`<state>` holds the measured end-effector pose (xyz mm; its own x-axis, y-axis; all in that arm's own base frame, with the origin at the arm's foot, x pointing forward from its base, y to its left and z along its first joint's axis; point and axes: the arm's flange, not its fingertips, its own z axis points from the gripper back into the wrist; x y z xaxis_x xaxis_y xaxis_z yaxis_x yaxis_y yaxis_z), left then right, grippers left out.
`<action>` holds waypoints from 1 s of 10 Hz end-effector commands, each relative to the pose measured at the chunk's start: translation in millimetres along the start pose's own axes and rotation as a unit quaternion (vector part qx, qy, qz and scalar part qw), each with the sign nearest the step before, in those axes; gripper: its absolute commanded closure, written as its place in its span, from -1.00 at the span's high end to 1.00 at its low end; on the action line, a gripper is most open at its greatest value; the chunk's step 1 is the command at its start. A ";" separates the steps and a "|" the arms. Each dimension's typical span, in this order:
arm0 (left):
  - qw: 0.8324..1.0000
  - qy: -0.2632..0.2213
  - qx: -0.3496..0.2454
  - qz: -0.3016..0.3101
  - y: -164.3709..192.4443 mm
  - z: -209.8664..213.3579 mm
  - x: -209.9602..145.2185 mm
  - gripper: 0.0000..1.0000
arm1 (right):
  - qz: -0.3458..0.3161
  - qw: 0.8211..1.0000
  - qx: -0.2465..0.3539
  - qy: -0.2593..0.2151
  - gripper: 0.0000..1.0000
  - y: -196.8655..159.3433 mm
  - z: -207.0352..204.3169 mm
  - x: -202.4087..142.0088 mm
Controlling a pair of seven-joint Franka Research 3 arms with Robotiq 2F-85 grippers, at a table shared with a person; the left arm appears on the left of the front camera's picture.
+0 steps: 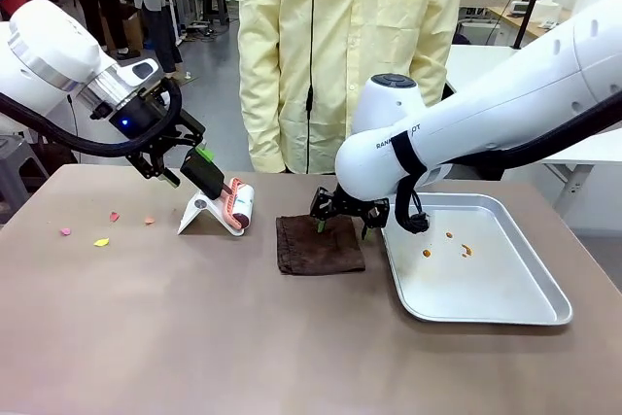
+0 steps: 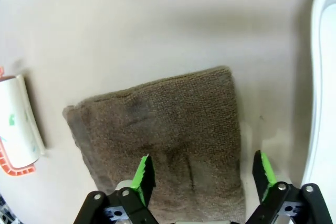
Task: Clean the surface of the table.
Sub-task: Hold the Lint Roller with your left hand and the towel with your right hand.
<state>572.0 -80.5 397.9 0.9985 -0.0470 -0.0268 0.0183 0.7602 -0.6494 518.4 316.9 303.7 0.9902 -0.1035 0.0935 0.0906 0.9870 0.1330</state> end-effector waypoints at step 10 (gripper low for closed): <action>0.999 -0.031 0.023 0.004 -8.6 -6.1 5.1 -1.00 | 0.000 1.000 -0.023 0.002 -1.00 6.4 -6.1 0.4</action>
<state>579.4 -87.2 396.9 0.9996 -0.0177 0.0223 0.0277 0.7782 -0.6274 518.2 322.4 305.8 0.9914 -0.0878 0.0970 0.0751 0.9890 0.1271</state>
